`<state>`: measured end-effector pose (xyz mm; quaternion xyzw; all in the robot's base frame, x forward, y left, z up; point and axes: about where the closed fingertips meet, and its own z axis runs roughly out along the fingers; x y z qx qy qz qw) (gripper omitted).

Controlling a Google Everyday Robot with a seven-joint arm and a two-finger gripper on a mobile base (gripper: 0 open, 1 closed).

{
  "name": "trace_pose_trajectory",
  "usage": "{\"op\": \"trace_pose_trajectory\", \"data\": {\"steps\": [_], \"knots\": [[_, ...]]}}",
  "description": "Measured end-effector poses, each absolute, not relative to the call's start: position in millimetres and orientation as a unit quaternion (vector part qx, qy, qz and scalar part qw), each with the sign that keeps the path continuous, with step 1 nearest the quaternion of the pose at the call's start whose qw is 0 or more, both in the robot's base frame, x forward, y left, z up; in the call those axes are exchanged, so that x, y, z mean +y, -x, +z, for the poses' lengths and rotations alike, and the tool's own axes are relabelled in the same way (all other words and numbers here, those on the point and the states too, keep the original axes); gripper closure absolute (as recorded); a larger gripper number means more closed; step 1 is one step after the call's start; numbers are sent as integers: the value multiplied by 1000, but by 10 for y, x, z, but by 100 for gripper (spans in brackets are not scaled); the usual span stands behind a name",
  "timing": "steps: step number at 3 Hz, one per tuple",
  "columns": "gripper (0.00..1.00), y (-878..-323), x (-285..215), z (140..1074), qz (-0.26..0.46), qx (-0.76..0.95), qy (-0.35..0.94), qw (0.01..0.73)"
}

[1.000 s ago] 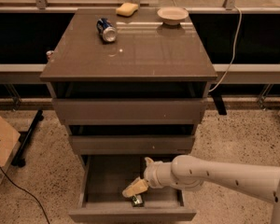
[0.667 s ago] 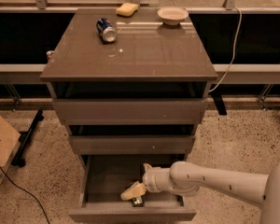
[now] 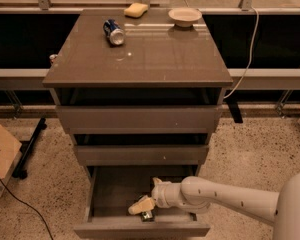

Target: Pick green can from bottom drawer and place on counter

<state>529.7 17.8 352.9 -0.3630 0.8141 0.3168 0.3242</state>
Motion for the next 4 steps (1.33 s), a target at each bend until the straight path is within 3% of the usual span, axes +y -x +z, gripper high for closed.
{"op": "trace_pose_trajectory", "data": {"steps": [4], "knots": [[0, -5659, 348, 2167, 342, 856, 244, 302]]}}
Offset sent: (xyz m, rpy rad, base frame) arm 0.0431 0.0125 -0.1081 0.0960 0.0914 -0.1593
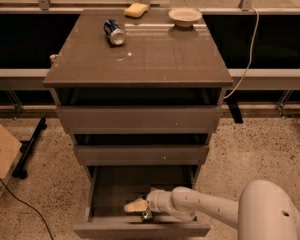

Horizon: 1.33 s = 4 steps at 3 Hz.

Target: Pick green can from bottom drawer and place on counter

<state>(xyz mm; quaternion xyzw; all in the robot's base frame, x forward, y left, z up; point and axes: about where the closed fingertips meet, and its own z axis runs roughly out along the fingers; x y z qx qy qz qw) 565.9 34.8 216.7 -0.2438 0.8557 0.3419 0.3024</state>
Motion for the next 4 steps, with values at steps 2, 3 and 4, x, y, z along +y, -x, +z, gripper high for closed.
{"op": "trace_pose_trajectory", "data": {"steps": [2, 3, 4], "knots": [[4, -5607, 365, 1518, 296, 896, 212, 254], [34, -5516, 300, 1358, 269, 914, 185, 242], [65, -5464, 259, 1322, 254, 921, 170, 242]]}}
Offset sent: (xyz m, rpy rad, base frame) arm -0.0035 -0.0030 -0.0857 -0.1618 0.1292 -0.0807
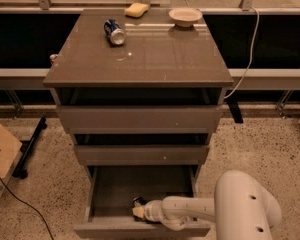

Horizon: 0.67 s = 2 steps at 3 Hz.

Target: Pick green can from bottom drawer and place on counter

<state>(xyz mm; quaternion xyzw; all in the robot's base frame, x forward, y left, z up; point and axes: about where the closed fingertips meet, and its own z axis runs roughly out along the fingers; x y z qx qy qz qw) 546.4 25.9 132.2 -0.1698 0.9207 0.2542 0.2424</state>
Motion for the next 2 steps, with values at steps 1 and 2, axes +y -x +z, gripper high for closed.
{"op": "trace_pose_trajectory", "data": {"steps": [1, 2], "knots": [[88, -5494, 239, 1498, 277, 912, 151, 263], [100, -5718, 113, 1940, 315, 887, 147, 304]]}}
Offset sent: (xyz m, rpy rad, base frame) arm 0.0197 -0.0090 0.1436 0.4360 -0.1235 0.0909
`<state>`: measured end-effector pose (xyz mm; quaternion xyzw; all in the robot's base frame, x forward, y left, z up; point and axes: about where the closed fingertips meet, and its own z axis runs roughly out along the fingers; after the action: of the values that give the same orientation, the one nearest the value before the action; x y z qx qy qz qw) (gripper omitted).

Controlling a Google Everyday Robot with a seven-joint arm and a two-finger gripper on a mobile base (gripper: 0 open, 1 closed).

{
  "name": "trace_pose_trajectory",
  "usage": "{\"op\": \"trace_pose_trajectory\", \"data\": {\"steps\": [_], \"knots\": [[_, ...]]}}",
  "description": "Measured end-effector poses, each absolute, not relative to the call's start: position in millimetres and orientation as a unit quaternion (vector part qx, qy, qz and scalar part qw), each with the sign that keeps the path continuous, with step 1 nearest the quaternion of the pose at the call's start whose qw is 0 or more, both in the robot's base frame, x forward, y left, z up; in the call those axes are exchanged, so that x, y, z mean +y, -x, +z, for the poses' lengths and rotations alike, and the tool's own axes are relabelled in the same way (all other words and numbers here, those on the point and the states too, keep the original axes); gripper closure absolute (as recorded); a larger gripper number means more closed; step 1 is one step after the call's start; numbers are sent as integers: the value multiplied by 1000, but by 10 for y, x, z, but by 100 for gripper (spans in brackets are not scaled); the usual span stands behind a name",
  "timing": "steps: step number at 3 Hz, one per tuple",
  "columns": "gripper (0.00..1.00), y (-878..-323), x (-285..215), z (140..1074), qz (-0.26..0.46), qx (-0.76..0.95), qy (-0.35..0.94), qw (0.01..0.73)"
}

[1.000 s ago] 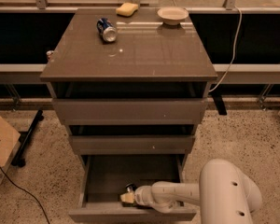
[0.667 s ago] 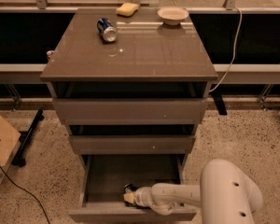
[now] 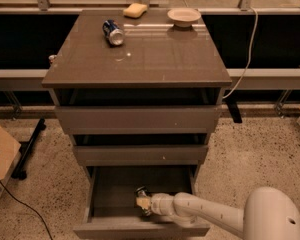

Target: Pick green can from bottom drawer and place on counter

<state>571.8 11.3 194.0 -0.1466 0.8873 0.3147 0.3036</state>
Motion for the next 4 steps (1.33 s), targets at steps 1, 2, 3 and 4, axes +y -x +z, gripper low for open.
{"op": "trace_pose_trajectory", "data": {"steps": [1, 2, 3, 4], "knots": [[100, -5675, 39, 2560, 373, 850, 170, 331], [100, -5472, -105, 3388, 421, 806, 196, 366], [100, -5205, -310, 4254, 430, 783, 204, 400], [100, -4919, -456, 4988, 397, 783, 210, 431]]}}
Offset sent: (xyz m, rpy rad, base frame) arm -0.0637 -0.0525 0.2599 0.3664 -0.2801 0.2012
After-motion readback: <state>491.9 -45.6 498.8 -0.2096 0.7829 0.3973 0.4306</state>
